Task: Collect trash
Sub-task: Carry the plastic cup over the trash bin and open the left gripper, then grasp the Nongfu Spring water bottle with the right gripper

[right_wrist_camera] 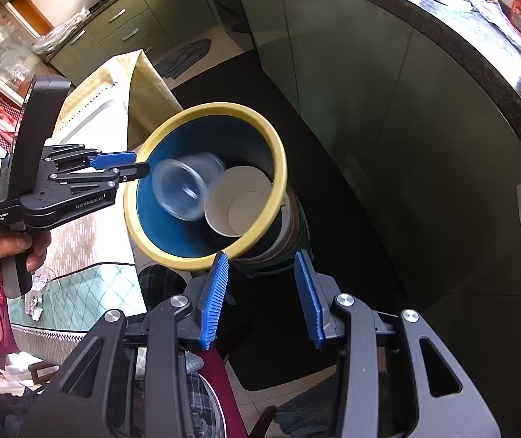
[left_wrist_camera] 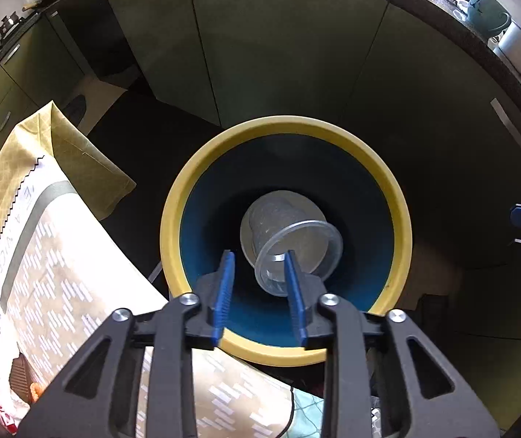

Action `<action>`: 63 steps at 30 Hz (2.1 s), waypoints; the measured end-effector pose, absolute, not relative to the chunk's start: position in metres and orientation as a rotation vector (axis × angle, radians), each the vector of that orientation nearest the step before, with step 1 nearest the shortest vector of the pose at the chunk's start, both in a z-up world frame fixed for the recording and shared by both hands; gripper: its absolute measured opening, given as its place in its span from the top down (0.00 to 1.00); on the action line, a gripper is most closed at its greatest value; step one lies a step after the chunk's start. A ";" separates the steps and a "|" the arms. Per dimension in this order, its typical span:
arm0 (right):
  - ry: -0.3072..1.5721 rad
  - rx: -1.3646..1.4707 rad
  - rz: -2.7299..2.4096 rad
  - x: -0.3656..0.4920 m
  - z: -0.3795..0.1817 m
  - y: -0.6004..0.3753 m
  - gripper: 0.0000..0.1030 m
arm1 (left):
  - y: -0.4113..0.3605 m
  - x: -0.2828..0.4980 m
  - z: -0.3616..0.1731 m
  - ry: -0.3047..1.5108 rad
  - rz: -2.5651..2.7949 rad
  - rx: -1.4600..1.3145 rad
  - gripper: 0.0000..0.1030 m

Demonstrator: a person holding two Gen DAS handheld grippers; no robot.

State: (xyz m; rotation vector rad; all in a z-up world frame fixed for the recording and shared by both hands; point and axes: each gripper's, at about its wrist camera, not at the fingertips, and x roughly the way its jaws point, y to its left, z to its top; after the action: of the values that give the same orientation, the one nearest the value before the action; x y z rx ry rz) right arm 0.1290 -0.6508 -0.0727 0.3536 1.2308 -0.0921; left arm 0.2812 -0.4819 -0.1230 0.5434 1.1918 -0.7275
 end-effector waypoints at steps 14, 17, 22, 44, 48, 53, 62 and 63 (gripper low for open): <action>1.256 0.190 0.274 0.155 -0.060 -0.521 0.63 | -0.283 0.231 0.021 1.035 -0.644 0.399 0.48; 1.263 0.100 0.465 0.166 -0.050 -0.457 0.53 | -0.226 0.219 0.033 1.028 -0.560 0.363 0.48; 1.270 -0.119 0.699 0.178 -0.036 -0.357 0.44 | -0.157 0.199 0.032 1.052 -0.463 0.303 0.48; 1.508 -0.526 0.736 0.251 -0.110 -0.207 0.30 | -0.045 0.150 0.007 1.115 -0.342 0.203 0.41; 1.534 -0.522 0.736 0.256 -0.124 -0.203 0.30 | -0.048 0.151 0.005 1.118 -0.350 0.207 0.40; 1.515 -0.490 0.728 0.255 -0.134 -0.200 0.35 | -0.048 0.151 0.002 1.127 -0.346 0.213 0.39; 1.500 -0.414 0.777 0.233 -0.121 -0.224 0.36 | -0.047 0.156 -0.001 1.136 -0.324 0.216 0.38; 1.493 -0.406 0.778 0.229 -0.119 -0.229 0.36 | -0.048 0.157 -0.001 1.136 -0.325 0.218 0.38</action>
State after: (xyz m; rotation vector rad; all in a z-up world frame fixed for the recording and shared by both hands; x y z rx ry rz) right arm 0.2291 -0.2287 -0.1186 -0.4058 1.4935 0.7782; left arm 0.1567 -0.0480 -0.0010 0.2179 1.1363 -0.3245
